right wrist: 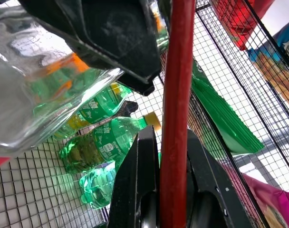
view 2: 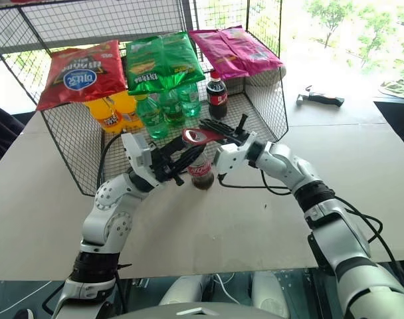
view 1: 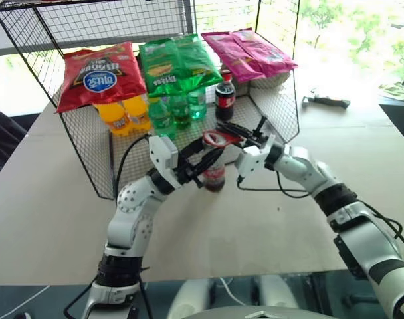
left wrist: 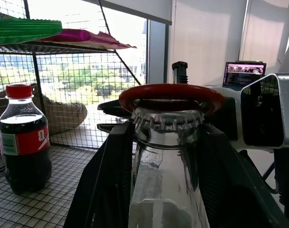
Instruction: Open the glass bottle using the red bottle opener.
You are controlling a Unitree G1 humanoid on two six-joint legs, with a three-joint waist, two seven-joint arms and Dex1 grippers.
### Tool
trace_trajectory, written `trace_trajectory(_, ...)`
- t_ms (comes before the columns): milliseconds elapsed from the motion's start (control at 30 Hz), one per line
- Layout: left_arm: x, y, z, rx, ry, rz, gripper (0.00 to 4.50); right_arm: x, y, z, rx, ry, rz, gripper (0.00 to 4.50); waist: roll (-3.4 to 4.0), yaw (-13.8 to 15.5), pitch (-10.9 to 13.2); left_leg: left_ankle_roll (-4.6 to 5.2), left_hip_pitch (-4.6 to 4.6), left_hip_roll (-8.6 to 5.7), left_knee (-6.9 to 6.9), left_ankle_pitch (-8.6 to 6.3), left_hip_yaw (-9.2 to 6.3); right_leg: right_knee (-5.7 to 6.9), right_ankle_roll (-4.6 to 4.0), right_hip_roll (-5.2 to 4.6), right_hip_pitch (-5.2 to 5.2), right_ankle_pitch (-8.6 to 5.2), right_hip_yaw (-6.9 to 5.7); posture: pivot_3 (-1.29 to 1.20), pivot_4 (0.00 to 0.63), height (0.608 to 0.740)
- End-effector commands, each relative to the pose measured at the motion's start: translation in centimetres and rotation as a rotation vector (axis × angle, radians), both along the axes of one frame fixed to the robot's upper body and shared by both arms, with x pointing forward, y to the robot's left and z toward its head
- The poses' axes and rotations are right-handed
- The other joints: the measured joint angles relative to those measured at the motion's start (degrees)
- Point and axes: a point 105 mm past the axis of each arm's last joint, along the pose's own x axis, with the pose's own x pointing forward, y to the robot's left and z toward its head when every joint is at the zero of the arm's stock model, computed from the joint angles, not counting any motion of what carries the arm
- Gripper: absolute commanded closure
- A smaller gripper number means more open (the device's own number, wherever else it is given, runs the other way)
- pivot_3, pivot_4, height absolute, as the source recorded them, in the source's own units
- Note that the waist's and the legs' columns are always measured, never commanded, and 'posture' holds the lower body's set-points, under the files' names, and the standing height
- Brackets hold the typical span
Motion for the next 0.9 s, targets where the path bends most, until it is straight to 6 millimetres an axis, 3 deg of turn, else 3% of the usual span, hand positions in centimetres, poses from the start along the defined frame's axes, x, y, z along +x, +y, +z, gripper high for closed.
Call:
trace_trajectory(33,0.0,-0.8,-1.9,0.041,0.078,-0.028,3.07,-0.3,0.5,0.7,-0.058,-0.037,0.032,4.50,0.00,0.00,0.00,0.00,0.00,0.00,0.00,0.00,0.00,0.00,0.00,0.00,0.00,0.00,0.00,0.00,0.150,0.740)
trace_trajectory(633,0.1,-0.7,-2.0,0.035,0.084,-0.024,3.07,-0.7,-0.6,2.2,-0.104,-0.059,0.039,4.50,0.00,0.26,0.00,0.00,-0.01,0.00,-0.05,0.00,-0.01,-0.05,0.00,-0.03,0.00,0.00,-0.01,0.00,0.150,0.740)
trace_trajectory(900,0.1,-0.8,-2.0,0.035,0.086,-0.024,3.07,-0.8,-0.7,4.1,-0.094,-0.115,0.039,4.50,0.00,0.28,0.01,0.00,-0.01,0.01,-0.06,-0.01,-0.01,-0.07,0.00,-0.03,0.00,0.00,-0.01,0.00,0.150,0.740)
